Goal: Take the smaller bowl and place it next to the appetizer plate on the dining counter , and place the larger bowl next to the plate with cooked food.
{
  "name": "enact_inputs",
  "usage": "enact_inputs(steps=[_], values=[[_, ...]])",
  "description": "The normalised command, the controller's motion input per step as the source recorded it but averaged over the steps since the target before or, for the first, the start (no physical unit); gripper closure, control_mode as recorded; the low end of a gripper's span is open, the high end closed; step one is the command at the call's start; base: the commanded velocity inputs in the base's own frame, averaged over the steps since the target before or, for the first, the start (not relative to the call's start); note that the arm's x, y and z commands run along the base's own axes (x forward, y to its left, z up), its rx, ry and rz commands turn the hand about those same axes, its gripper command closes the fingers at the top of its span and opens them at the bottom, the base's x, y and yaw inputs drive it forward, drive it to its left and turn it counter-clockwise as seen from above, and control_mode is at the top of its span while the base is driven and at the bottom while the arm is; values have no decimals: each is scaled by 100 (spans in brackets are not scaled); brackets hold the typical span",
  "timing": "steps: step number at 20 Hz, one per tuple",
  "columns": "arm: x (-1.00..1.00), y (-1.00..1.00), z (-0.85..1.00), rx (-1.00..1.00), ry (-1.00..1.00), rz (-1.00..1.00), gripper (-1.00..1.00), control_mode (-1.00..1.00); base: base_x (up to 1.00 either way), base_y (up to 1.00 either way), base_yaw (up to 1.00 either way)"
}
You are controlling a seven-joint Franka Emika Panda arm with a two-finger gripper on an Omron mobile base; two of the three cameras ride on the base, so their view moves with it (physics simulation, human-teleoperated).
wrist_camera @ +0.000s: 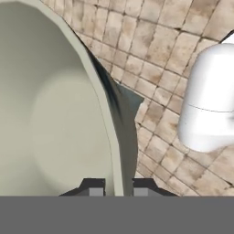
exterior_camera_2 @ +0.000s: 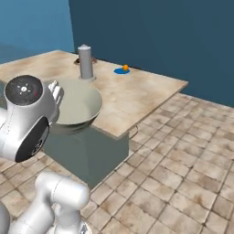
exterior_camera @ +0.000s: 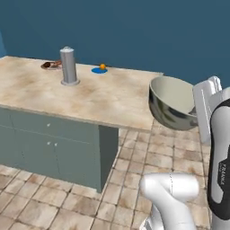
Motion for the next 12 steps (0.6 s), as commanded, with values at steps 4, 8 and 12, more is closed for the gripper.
enact_inputs(steps=[4, 8, 12], values=[[0, 0, 0, 0, 0, 0, 100, 100, 0, -100, -39], [0, 0, 0, 0, 0, 0, 100, 100, 8, -100, -33], [0, 0, 0, 0, 0, 0, 100, 100, 33, -100, -26]])
